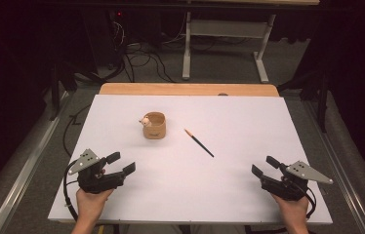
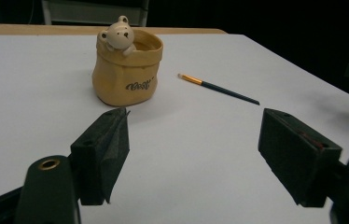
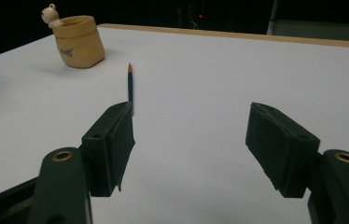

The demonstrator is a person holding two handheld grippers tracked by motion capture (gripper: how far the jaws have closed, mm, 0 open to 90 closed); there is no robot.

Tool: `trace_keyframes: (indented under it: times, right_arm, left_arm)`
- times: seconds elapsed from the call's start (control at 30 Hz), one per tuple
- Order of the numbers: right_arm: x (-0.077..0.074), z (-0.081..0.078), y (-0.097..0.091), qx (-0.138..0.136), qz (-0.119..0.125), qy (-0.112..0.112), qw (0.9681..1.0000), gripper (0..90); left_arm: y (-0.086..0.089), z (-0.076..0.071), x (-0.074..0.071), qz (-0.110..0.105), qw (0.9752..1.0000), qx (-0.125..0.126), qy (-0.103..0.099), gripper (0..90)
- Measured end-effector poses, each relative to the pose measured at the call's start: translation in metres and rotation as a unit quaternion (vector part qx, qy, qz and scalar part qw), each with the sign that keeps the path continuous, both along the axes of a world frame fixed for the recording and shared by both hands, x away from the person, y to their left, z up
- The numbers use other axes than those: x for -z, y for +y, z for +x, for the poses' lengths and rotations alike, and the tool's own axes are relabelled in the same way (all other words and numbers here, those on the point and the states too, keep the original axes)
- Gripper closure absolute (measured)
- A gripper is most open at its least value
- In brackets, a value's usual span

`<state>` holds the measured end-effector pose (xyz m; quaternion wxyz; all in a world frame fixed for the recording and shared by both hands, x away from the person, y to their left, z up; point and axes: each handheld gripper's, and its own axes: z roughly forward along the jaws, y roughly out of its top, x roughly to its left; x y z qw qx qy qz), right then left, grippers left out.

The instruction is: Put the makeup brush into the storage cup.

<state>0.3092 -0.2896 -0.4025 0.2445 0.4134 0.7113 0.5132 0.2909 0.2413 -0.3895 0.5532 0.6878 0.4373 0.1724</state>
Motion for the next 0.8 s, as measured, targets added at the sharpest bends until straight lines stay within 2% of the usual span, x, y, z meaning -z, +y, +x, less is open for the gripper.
trace_keyframes:
  times: [0.17,0.47,0.57,0.8]
  right_arm:
    - [-0.002,-0.001,0.000,0.000,0.003,-0.003,1.0000,34.2]
    - [-0.009,0.000,0.008,-0.014,0.010,-0.006,0.9998,33.9]
    - [-0.010,0.001,0.010,-0.017,0.012,0.001,0.9998,33.5]
    - [-0.015,0.002,0.015,-0.022,0.002,0.000,0.9998,33.2]
  left_arm:
    - [-0.004,0.002,0.001,0.010,0.9999,0.005,-0.001,24.9]
    - [-0.001,0.000,0.001,0.005,1.0000,0.002,0.002,25.0]
    - [-0.003,0.002,0.001,0.008,1.0000,0.003,0.003,25.0]
    - [-0.003,0.003,0.001,0.006,1.0000,0.004,0.005,25.0]
